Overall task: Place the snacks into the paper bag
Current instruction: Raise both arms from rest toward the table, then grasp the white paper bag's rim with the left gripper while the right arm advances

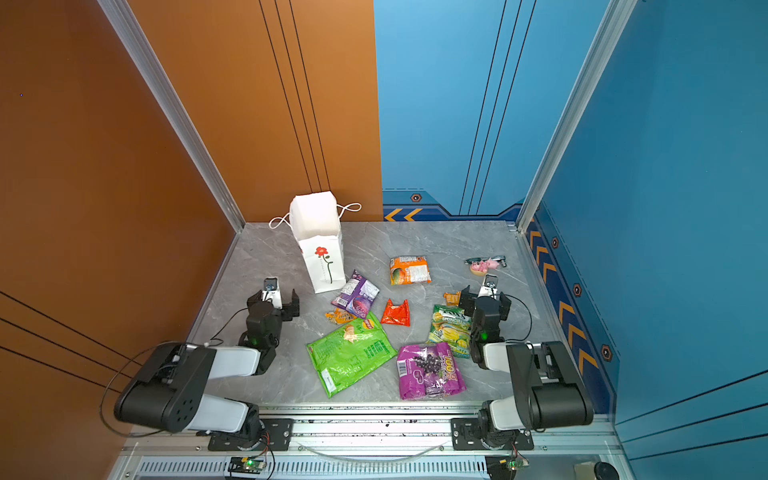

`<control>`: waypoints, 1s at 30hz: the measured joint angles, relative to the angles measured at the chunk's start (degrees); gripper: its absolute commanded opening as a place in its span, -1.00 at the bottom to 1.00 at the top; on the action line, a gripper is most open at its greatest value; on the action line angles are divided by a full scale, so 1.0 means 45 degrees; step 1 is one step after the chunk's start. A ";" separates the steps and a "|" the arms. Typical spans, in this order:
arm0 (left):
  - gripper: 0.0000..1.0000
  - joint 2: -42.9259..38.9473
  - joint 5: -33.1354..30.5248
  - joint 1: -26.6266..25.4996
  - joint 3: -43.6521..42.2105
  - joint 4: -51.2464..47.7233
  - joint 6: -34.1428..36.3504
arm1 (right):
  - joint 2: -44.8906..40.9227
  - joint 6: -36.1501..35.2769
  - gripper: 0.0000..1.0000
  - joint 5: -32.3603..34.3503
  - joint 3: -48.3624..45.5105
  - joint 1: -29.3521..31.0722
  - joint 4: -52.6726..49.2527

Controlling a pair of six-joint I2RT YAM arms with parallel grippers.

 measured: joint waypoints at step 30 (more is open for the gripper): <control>0.95 -1.0142 0.2288 -0.1409 0.4299 -1.5582 -0.8806 | -1.2682 0.6076 1.00 -0.3507 0.3473 -0.0792 -1.4523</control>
